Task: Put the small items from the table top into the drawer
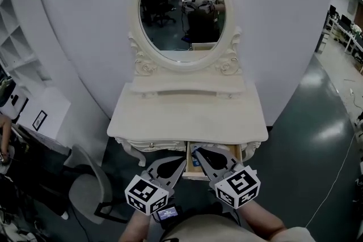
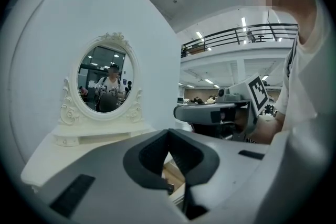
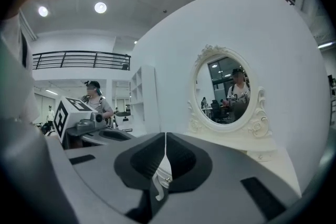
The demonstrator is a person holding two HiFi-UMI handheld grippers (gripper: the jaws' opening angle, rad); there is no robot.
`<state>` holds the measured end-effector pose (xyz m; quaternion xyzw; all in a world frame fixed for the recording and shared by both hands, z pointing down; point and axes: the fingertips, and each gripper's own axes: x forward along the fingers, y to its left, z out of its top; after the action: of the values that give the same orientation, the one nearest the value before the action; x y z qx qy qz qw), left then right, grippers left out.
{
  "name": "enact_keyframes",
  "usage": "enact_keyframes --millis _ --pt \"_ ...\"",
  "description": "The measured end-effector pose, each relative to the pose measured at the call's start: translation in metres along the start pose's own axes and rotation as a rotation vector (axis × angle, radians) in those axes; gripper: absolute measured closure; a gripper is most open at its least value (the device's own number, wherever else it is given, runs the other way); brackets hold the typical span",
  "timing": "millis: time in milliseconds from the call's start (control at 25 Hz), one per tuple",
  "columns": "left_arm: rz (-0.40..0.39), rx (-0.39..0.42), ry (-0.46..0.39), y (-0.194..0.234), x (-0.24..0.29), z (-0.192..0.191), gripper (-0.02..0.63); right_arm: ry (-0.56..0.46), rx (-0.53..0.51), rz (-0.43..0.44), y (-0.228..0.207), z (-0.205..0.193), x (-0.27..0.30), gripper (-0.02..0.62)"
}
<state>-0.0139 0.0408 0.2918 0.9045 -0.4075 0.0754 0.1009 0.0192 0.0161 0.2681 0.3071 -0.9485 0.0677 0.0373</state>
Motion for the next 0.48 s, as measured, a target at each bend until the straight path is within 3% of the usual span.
enact_keyframes --millis 480 --pt "-0.053 0.004 -0.013 0.006 -0.041 0.002 0.549 0.029 -0.039 -0.029 0.042 0.004 0.004 0.562"
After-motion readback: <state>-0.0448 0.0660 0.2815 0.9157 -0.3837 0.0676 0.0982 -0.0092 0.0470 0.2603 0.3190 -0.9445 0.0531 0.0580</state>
